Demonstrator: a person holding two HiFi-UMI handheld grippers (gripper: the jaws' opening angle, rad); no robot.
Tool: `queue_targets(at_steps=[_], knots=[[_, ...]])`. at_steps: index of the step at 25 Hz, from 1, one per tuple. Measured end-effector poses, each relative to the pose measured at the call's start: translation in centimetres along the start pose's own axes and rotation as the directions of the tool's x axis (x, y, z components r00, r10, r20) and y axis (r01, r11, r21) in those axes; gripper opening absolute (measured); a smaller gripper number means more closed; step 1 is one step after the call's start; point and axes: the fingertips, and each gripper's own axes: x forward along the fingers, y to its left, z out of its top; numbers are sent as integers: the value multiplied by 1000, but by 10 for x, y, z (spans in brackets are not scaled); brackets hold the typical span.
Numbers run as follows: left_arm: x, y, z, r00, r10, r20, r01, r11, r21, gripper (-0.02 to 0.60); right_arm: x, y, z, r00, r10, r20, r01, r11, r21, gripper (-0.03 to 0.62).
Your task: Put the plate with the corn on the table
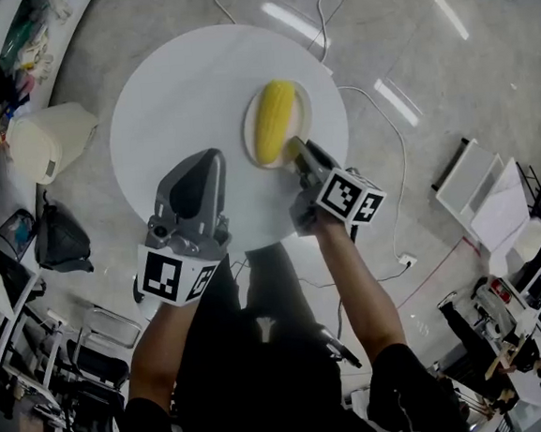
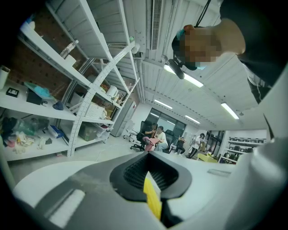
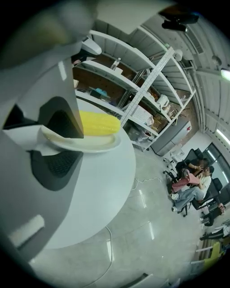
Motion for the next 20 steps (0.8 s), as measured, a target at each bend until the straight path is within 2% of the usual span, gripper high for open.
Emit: queue_targets(at_steps=[20], knots=[[-5, 2, -3, 1000, 5, 6, -5, 1000, -4, 0, -9, -11, 4, 998, -47, 30, 48, 998, -36, 110]])
